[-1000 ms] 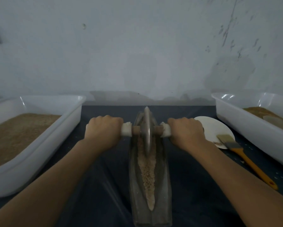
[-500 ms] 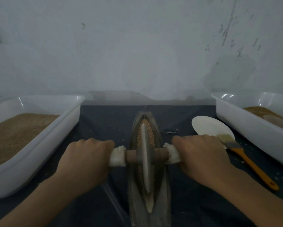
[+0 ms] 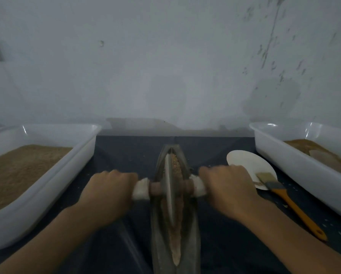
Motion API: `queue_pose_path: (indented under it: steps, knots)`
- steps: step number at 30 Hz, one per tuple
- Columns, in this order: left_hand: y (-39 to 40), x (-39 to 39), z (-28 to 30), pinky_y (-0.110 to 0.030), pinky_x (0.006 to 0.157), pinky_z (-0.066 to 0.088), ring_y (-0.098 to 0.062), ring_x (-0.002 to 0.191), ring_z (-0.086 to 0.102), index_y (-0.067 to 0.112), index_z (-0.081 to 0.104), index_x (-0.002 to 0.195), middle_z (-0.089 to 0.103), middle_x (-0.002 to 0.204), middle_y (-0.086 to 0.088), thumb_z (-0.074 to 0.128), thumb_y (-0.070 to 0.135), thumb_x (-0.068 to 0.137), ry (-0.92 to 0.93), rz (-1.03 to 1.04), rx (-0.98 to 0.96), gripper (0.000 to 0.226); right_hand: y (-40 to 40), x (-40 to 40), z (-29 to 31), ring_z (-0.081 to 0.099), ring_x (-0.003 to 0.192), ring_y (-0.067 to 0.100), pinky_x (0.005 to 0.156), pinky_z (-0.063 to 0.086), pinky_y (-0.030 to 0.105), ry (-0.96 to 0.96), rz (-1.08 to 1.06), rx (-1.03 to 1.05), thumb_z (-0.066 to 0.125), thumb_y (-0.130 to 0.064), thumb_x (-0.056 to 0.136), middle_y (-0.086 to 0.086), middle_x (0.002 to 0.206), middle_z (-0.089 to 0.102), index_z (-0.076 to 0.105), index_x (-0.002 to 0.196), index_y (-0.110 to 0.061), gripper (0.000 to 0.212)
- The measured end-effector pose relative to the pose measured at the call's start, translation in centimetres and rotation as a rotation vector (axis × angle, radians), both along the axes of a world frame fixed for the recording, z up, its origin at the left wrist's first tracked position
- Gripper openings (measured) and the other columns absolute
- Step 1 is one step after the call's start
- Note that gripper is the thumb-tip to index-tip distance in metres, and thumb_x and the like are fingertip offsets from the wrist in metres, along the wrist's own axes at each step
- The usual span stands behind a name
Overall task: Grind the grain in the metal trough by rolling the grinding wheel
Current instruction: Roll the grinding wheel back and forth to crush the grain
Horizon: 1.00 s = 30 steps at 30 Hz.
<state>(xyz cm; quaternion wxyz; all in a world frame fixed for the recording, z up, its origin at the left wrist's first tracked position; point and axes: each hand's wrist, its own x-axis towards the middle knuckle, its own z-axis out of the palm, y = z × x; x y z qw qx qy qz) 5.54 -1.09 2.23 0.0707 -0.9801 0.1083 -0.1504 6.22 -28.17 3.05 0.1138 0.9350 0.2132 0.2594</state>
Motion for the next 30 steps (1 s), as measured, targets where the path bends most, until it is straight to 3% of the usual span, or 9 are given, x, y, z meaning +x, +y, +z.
queue_pose_path:
  steps: [4,6,10,15,20,23,26,28,30]
  knots:
    - [0.6,-4.1,1.2,-0.026,0.046,0.041,-0.010,0.052,0.056,0.038,0.038,0.074,0.051,0.059,0.013,0.074,0.046,0.051,-0.115,-0.158,0.077,0.044,-1.5,-4.0,-1.2,0.042,0.036,0.018,0.033,0.034,0.031,-0.067,0.090,0.136,0.081,-0.022,0.043,-0.003,0.047,0.044,0.041,0.062,-0.026,0.044]
    - [0.2,-4.3,1.8,-0.026,0.050,0.037,-0.008,0.061,0.057,0.040,0.032,0.077,0.049,0.065,0.014,0.069,0.048,0.060,-0.086,-0.124,0.141,0.041,-1.9,-4.3,-1.5,0.040,0.035,0.017,0.032,0.032,0.030,-0.074,0.085,0.137,0.081,-0.023,0.042,-0.003,0.046,0.042,0.038,0.062,-0.027,0.048]
    - [-0.7,-0.8,0.8,-0.029,0.054,0.028,-0.010,0.066,0.052,0.036,0.025,0.075,0.039,0.066,0.012,0.057,0.046,0.075,-0.115,-0.002,0.108,0.034,-1.3,-1.1,-1.9,0.047,0.039,0.018,0.037,0.032,0.029,-0.073,0.022,0.120,0.081,-0.028,0.050,-0.003,0.050,0.050,0.046,0.064,-0.025,0.038]
    - [-0.9,4.5,-0.3,-0.029,0.056,0.031,-0.018,0.069,0.058,0.032,0.034,0.077,0.056,0.074,0.008,0.058,0.043,0.077,-0.161,0.069,0.044,0.026,0.4,5.3,-0.5,0.060,0.068,0.022,0.053,0.040,0.031,0.029,-0.108,0.061,0.066,-0.034,0.077,-0.003,0.079,0.062,0.046,0.085,-0.027,0.023]
    - [-0.2,2.3,-0.6,-0.030,0.057,0.032,-0.016,0.073,0.060,0.034,0.031,0.078,0.053,0.073,0.010,0.056,0.042,0.077,-0.105,0.021,0.050,0.026,0.2,2.8,-0.2,0.058,0.067,0.018,0.054,0.036,0.029,0.072,-0.052,0.048,0.066,-0.033,0.077,-0.003,0.080,0.062,0.048,0.087,-0.027,0.022]
    - [0.9,-1.5,-0.3,-0.029,0.060,0.040,-0.008,0.078,0.060,0.039,0.030,0.078,0.045,0.071,0.015,0.053,0.047,0.071,0.024,-0.070,0.032,0.025,-0.6,-1.5,0.1,0.053,0.050,0.014,0.044,0.036,0.029,0.040,0.047,0.031,0.078,-0.035,0.057,-0.005,0.062,0.056,0.047,0.075,-0.028,0.036]
    - [1.7,-3.9,0.7,-0.023,0.072,0.044,-0.004,0.086,0.058,0.050,0.032,0.080,0.043,0.071,0.017,0.050,0.061,0.072,0.092,-0.067,0.007,0.022,-1.3,-4.4,0.3,0.048,0.042,0.014,0.037,0.040,0.032,0.064,0.076,0.024,0.077,-0.031,0.045,-0.004,0.054,0.049,0.036,0.069,-0.030,0.048]
    - [1.5,-4.3,1.1,-0.024,0.066,0.044,-0.005,0.079,0.060,0.046,0.033,0.076,0.042,0.066,0.014,0.051,0.063,0.070,0.064,-0.075,0.055,0.025,-1.7,-4.7,0.1,0.051,0.046,0.016,0.042,0.045,0.036,0.117,0.064,0.066,0.073,-0.031,0.054,-0.004,0.058,0.052,0.036,0.070,-0.030,0.040]
    - [1.2,-3.5,0.8,-0.027,0.048,0.037,-0.009,0.059,0.060,0.039,0.030,0.069,0.041,0.056,0.012,0.061,0.054,0.059,-0.051,-0.129,0.095,0.036,-1.6,-3.8,-0.6,0.051,0.053,0.017,0.050,0.044,0.035,0.165,0.002,0.075,0.065,-0.034,0.067,-0.007,0.062,0.052,0.033,0.072,-0.032,0.033]
